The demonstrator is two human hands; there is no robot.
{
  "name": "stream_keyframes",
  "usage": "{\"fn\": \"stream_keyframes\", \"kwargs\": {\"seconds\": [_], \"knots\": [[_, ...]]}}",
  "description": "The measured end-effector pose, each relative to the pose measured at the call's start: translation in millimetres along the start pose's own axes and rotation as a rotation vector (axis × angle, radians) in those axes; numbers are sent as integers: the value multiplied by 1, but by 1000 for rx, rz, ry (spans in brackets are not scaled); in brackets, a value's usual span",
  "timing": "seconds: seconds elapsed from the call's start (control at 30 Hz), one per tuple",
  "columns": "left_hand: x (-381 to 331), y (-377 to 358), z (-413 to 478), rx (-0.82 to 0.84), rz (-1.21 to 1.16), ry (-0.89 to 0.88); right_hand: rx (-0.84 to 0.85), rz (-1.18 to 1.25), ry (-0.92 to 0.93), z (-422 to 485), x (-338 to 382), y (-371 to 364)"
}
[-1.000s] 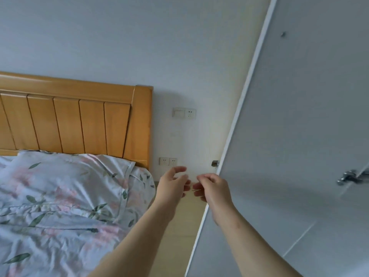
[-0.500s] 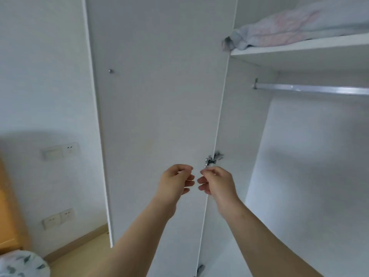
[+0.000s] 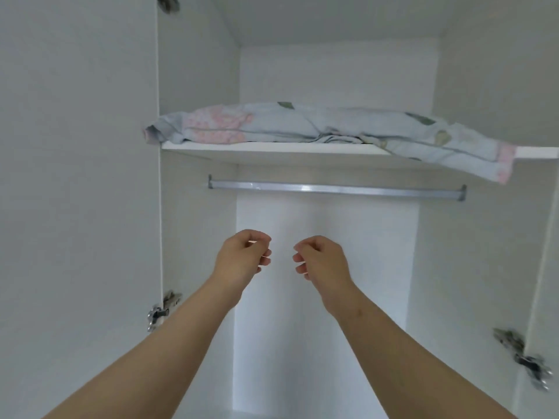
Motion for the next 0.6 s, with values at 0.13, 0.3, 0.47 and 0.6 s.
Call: {"fn": "stream_keyframes", "kwargs": {"seconds": [0.13,0.3,0.47,0.6], "knots": [[-47,-31,20,26,88,-194,-63,-40,95,25,32,32],[-97,-62,49,6,138,-365,-142,-106,253,62,73,67],[-139,-84,79,-130,319,-583,-214,-228,423,96,102,96],[-153,-110,105,-259,663,-807,-277,-412,579,128,114,111]]}}
Point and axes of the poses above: each hand's wrist, its own z-axis towards the middle knuckle, its own y-axis out of the back of the hand, x = y × z, the point moved 7 cm from there along z, towards the middle knuckle, and after that the axes turned 7 degrees about -x, right-handed, at the moved point
